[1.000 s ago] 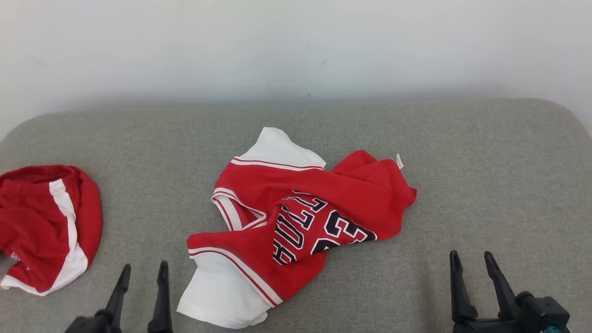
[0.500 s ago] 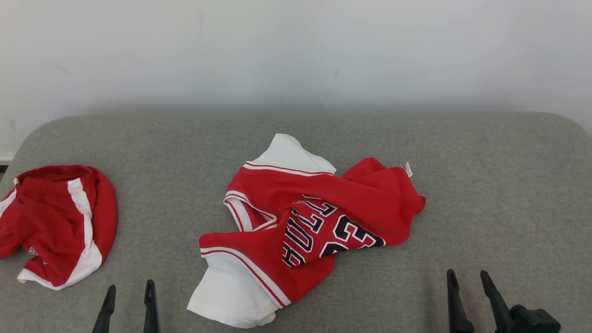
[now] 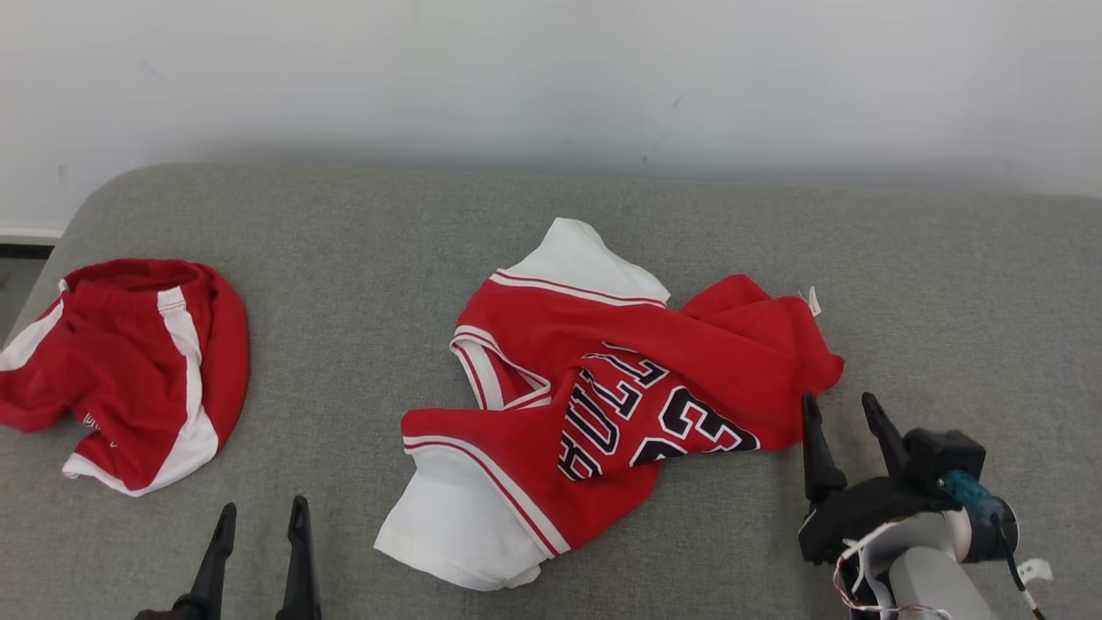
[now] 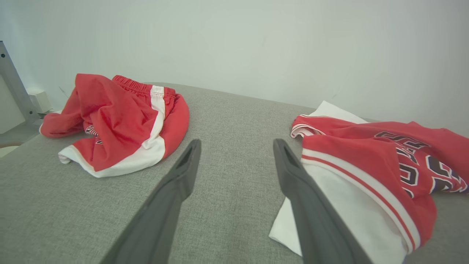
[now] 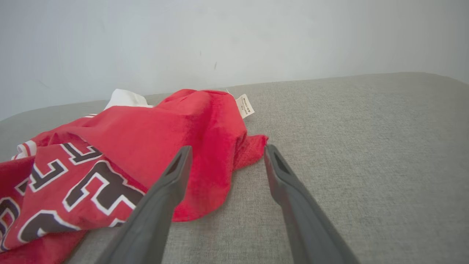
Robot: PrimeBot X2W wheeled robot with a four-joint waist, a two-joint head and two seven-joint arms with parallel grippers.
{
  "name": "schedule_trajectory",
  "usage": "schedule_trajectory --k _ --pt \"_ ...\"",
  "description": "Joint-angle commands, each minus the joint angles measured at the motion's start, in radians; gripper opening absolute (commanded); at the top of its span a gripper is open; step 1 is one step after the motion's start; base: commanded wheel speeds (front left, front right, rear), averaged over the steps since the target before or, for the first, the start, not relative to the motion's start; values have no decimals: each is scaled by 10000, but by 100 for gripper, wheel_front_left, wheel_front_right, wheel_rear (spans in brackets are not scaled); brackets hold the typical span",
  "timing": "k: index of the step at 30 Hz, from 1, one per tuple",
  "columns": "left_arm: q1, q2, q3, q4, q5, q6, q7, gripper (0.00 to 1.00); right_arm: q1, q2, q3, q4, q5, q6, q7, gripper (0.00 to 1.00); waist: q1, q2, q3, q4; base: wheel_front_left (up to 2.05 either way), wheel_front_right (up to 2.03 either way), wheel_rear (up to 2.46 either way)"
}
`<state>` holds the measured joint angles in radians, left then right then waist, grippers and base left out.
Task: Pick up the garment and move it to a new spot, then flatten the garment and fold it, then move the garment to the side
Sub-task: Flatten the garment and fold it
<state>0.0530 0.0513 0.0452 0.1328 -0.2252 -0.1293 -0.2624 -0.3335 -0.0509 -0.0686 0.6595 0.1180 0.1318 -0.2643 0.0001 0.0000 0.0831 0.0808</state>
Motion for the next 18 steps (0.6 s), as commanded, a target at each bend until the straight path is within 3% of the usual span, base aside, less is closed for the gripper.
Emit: schedule_trajectory --k 1,11,12,13,14,18 --pt "-300 -14 -88 -9 -59 -6 -29 100 -475 -113 -132 400 -146 -23 -9 100 -1 0 362 309 0 0 0" --pt "-807 -11 -418 106 -242 -11 -29 100 -2189 -287 -541 2964 -391 -23 -9 100 -1 0 1009 785 0 0 0" --pt "-840 -13 -433 130 -249 -11 -29 100 -2303 -279 -520 3153 -337 -23 -9 46 -1 0 1032 799 0 0 0" --pt "-881 -13 -439 144 -261 -12 -29 100 -2423 -284 -474 3160 -307 -23 -11 37 -1 0 1053 806 0 0 0" --pt "-915 -13 -436 153 -271 -12 -29 100 -2493 -285 -477 3088 -238 -23 -9 0 -1 0 1065 805 0 0 0" --pt "-854 -14 -372 189 -300 -14 -29 100 -2179 -333 -418 2465 -192 -23 -9 0 -1 0 967 713 0 0 0"
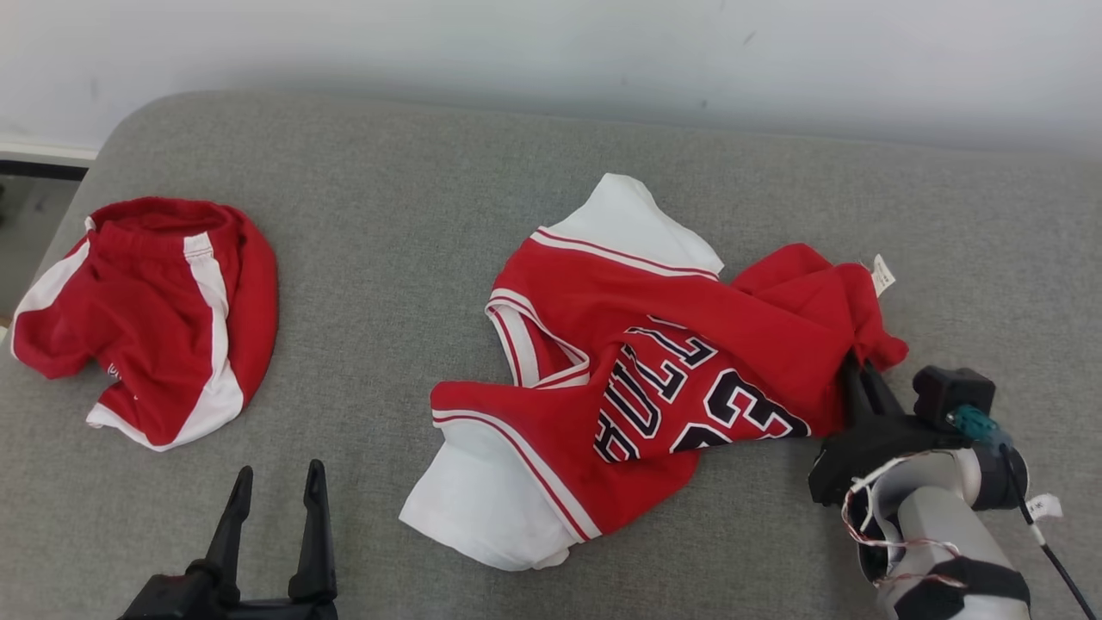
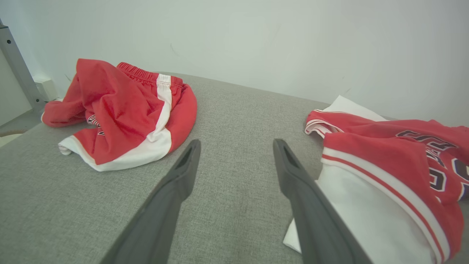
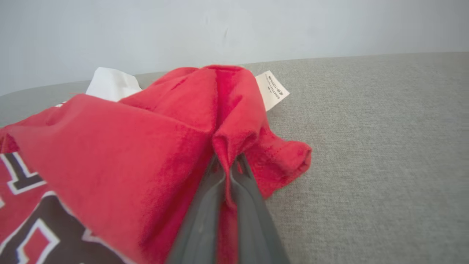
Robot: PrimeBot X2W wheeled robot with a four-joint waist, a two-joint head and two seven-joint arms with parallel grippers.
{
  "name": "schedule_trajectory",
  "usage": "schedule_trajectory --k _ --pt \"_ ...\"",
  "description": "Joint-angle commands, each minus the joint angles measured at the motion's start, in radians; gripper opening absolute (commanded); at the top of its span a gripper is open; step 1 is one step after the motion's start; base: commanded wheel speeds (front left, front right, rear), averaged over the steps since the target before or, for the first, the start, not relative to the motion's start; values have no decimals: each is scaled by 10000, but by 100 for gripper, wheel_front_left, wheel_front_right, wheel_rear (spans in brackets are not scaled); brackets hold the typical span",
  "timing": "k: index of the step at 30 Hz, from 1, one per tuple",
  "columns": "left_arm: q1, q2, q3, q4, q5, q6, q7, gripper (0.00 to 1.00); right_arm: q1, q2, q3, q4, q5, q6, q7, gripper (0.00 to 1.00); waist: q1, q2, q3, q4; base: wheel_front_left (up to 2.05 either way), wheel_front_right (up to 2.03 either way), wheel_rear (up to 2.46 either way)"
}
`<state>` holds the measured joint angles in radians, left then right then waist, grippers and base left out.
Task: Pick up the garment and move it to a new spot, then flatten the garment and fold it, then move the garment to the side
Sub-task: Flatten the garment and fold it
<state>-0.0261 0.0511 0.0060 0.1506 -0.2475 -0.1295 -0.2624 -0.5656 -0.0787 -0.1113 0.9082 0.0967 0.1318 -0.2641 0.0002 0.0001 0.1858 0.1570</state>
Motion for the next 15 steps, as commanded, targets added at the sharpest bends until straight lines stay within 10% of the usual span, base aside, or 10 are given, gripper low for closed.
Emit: schedule_trajectory --k 1,15 --pt "-9 -10 38 22 -82 -12 -29 100 315 -61 12 -198 65 -23 -11 0 -2 -1 -107 -81 0 0 0" --pt "726 -9 433 145 -177 0 -29 100 3785 68 785 -4749 1071 -23 -13 0 -2 -1 -884 -1064 0 0 0"
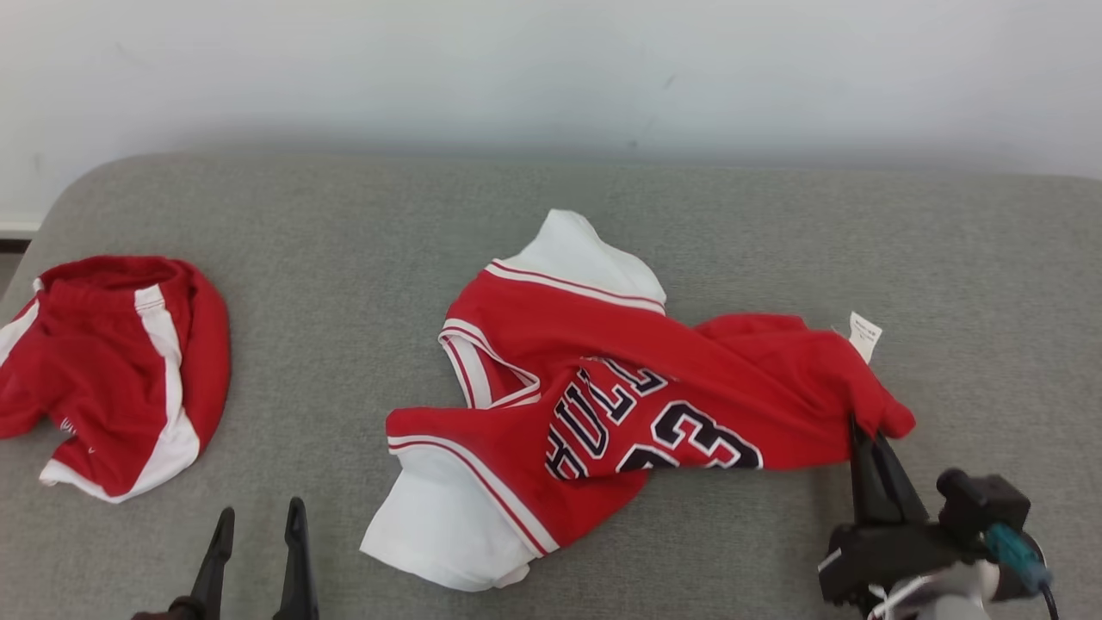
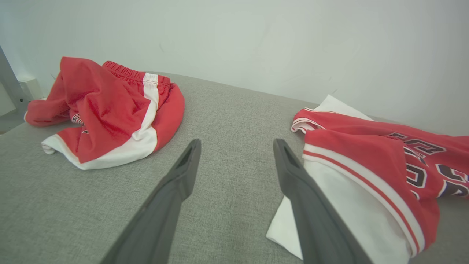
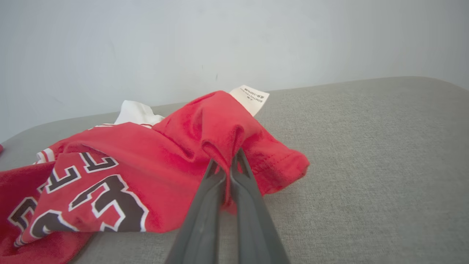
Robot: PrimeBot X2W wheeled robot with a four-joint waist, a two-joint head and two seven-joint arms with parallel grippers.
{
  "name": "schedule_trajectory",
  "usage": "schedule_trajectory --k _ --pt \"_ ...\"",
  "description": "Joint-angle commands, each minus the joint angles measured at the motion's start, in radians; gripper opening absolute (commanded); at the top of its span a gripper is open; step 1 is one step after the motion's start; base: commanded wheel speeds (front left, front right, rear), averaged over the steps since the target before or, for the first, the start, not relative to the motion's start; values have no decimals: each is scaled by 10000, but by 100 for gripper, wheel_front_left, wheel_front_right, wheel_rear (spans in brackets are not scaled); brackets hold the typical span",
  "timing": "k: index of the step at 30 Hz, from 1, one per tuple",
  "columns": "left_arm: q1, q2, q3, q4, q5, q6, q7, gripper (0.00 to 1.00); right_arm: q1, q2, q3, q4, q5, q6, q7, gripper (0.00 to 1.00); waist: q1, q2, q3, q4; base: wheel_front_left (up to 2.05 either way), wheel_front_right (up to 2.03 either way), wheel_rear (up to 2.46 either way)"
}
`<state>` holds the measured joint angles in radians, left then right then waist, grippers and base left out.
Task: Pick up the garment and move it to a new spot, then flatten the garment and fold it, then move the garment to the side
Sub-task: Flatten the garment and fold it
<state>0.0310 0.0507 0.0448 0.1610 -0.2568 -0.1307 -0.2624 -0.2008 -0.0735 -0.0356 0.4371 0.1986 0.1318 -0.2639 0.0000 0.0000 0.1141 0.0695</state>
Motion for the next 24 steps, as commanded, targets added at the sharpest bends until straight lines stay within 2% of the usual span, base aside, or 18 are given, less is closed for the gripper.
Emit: schedule_trajectory --k 1,9,14,20,24 --pt "150 -6 48 50 -65 11 -29 100 394 26 58 -328 76 -23 -15 0 0 0 -191 -238 0 0 0" --pt "274 -6 21 98 -60 8 -29 100 2425 114 180 -2530 285 -23 -13 0 0 0 -363 -382 0 0 0" --pt "327 -6 38 85 -125 8 -29 100 3244 133 205 -3433 228 -23 -13 0 0 0 -410 -443 0 0 0" --pt "348 -6 96 43 -138 7 -29 100 2657 -78 546 -3513 284 -23 3 0 0 0 -379 -484 0 0 0" --pt "187 -6 39 51 -143 7 -29 100 1523 -399 855 -2970 187 -23 72 0 0 0 -257 -416 0 0 0"
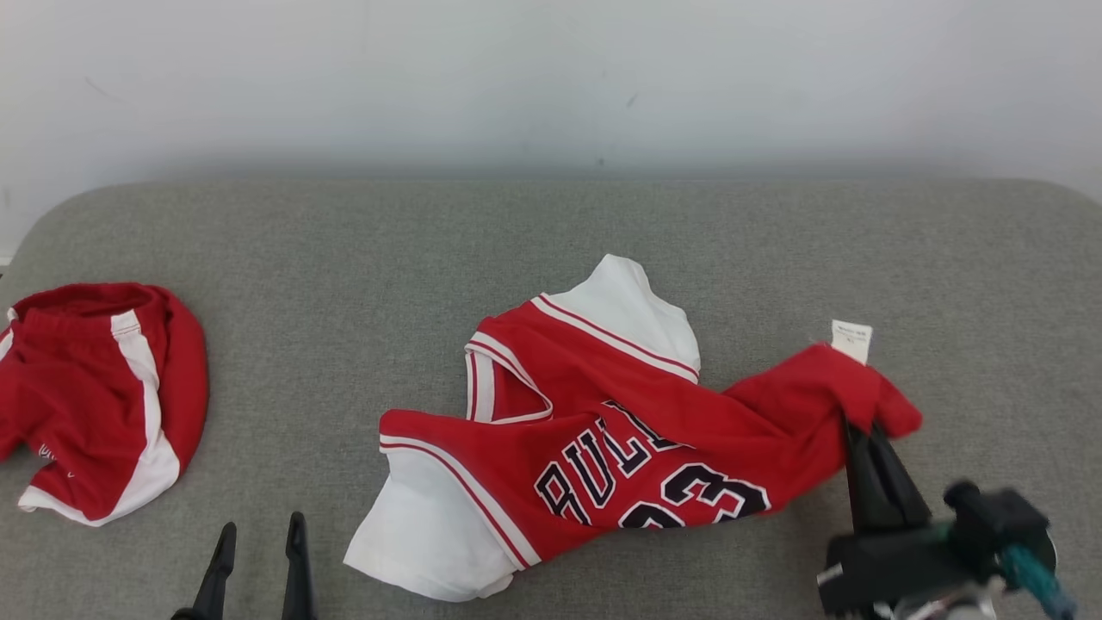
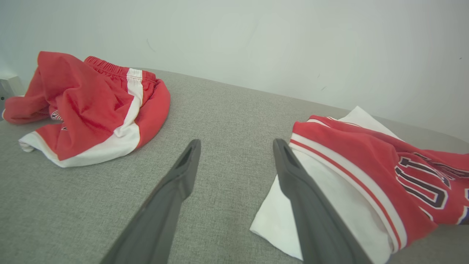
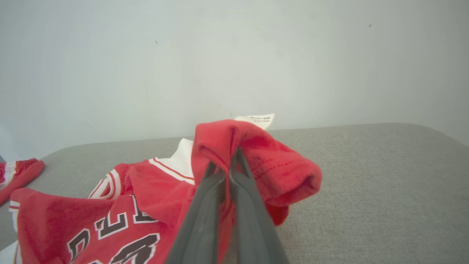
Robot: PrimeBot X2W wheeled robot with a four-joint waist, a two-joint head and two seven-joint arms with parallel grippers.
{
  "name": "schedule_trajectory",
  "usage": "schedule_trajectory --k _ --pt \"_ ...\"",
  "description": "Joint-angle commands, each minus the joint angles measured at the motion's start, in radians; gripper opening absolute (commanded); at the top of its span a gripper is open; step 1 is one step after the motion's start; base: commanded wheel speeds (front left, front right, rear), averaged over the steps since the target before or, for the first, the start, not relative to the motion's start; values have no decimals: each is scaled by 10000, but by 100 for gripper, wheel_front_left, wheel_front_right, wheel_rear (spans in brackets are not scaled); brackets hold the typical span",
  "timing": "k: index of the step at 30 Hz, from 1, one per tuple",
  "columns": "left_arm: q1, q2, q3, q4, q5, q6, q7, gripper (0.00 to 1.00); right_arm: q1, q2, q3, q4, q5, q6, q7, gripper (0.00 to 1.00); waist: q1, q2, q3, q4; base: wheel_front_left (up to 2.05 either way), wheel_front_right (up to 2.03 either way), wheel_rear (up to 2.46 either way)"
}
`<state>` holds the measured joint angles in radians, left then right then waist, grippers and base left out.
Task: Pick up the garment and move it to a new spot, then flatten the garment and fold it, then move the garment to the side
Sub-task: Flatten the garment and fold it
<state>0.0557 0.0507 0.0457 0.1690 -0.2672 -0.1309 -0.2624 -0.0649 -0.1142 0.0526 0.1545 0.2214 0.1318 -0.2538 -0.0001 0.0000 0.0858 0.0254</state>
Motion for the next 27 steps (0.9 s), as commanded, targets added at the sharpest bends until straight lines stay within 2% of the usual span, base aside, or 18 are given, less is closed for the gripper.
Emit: schedule_trajectory --k 1,6,12,16,21,22,23,27 --pt "-121 -5 3 -18 -39 9 -29 100 -202 -82 46 110 -86 -23 26 0 1 0 52 59 0 0 0" --pt "-337 -5 -187 78 -11 8 -29 100 -2302 -134 188 1799 -84 -23 97 0 1 0 192 331 0 0 0" --pt "-610 -5 -520 216 -73 8 -29 100 -4628 -140 293 4692 -527 -23 36 0 1 0 379 848 0 0 0" --pt "-775 -3 -731 303 -97 7 -29 100 -5878 -119 191 6607 -743 -23 -56 0 1 0 536 1194 0 0 0" --pt "-934 -5 -968 380 -96 7 -29 100 -7054 -64 58 8383 -913 -23 -110 2 1 0 765 1439 0 0 0" --pt "-978 0 -983 394 -102 7 -29 100 -7201 -60 12 8633 -961 -23 -115 40 1 0 786 1457 0 0 0" --pt "-1010 0 -992 409 -113 7 -29 100 -7350 -42 -67 8765 -972 -23 -119 100 1 0 799 1469 0 0 0" --pt "-989 -3 -914 452 -141 9 -29 100 -7360 13 -190 8435 -992 -23 -126 100 1 0 773 1384 0 0 0"
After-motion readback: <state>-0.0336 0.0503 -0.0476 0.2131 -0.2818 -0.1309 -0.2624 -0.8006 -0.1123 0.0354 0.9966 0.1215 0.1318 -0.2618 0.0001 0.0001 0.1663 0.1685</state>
